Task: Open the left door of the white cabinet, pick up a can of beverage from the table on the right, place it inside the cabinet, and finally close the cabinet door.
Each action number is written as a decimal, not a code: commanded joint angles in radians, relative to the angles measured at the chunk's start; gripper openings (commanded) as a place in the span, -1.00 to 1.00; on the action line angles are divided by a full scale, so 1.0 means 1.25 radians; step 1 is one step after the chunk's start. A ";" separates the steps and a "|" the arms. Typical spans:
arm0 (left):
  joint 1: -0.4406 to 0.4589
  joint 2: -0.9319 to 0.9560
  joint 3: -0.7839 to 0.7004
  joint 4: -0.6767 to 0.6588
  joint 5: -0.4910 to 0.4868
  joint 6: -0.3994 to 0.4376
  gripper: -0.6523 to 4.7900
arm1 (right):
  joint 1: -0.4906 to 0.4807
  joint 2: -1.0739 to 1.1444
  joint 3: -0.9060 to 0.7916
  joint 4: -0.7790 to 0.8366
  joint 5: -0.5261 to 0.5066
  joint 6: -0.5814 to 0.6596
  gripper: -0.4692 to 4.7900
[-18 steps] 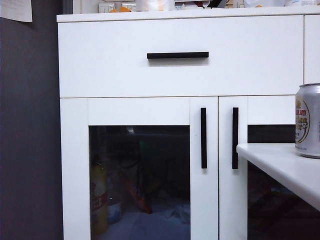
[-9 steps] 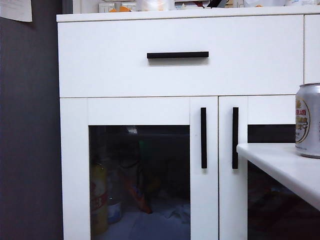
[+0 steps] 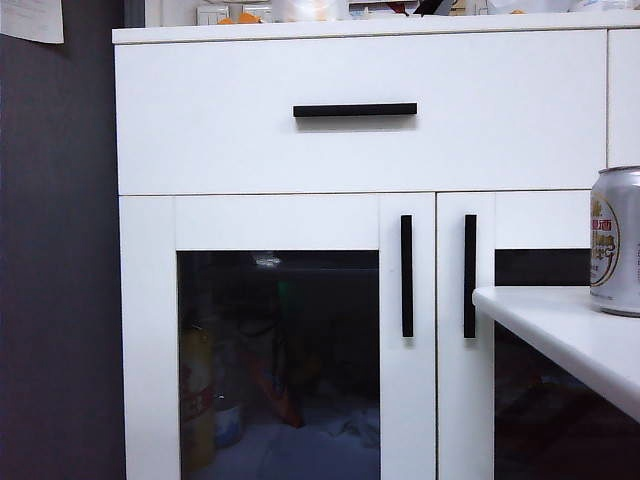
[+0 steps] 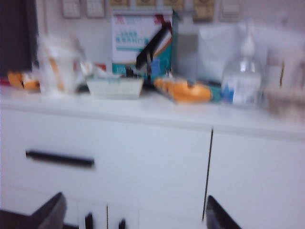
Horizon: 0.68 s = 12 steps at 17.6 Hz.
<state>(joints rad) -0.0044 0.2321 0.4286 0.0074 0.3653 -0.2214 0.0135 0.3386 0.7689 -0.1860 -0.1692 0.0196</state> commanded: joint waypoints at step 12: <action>-0.425 0.702 0.283 0.328 -0.027 -0.010 1.00 | 0.005 0.279 0.196 -0.073 -0.265 0.092 0.62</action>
<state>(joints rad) -0.5011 1.0702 0.7757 0.3470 0.3721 -0.2474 0.0189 0.6682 0.9871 -0.2214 -0.4942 0.1402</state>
